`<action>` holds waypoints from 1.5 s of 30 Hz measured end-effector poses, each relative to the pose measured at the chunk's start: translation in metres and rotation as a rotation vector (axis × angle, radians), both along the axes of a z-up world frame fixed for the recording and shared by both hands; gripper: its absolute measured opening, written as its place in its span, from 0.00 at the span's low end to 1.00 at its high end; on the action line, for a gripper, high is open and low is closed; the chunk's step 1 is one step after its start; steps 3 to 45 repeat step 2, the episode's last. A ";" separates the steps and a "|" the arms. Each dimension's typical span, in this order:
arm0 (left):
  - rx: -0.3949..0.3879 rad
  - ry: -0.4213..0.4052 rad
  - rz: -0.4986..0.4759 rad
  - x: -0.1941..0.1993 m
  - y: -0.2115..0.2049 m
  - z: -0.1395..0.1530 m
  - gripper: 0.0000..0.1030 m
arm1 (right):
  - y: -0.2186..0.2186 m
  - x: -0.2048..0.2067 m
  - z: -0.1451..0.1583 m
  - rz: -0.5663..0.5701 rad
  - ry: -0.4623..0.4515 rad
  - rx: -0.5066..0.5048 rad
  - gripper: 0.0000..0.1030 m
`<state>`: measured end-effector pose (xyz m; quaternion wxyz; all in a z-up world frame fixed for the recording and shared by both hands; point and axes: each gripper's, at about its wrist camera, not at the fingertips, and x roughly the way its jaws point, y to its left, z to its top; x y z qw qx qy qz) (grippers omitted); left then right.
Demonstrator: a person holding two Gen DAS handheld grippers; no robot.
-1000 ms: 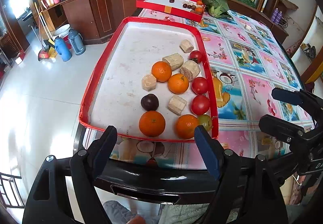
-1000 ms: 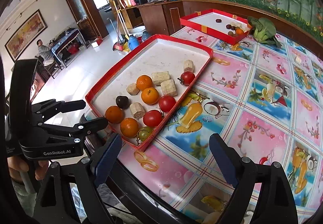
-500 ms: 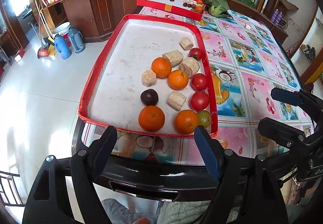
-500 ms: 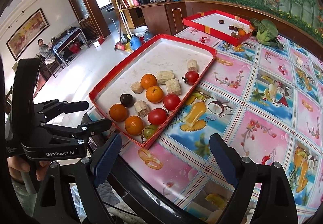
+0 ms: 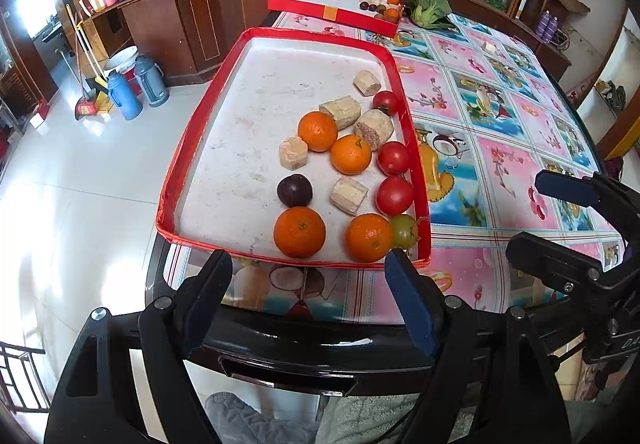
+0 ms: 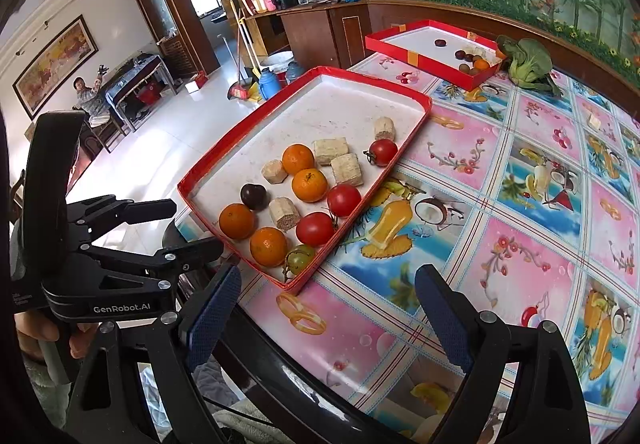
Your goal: Organize fruits
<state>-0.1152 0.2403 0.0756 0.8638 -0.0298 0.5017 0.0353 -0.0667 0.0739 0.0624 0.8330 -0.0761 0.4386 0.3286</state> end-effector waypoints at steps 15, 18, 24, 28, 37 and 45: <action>-0.002 0.003 -0.003 0.001 0.000 0.000 0.77 | 0.000 0.000 0.000 0.002 -0.001 0.000 0.87; -0.002 0.003 -0.003 0.001 0.000 0.000 0.77 | 0.000 0.000 0.000 0.002 -0.001 0.000 0.87; -0.002 0.003 -0.003 0.001 0.000 0.000 0.77 | 0.000 0.000 0.000 0.002 -0.001 0.000 0.87; -0.002 0.003 -0.003 0.001 0.000 0.000 0.77 | 0.000 0.000 0.000 0.002 -0.001 0.000 0.87; -0.002 0.003 -0.003 0.001 0.000 0.000 0.77 | 0.000 0.000 0.000 0.002 -0.001 0.000 0.87; -0.002 0.003 -0.003 0.001 0.000 0.000 0.77 | 0.000 0.000 0.000 0.002 -0.001 0.000 0.87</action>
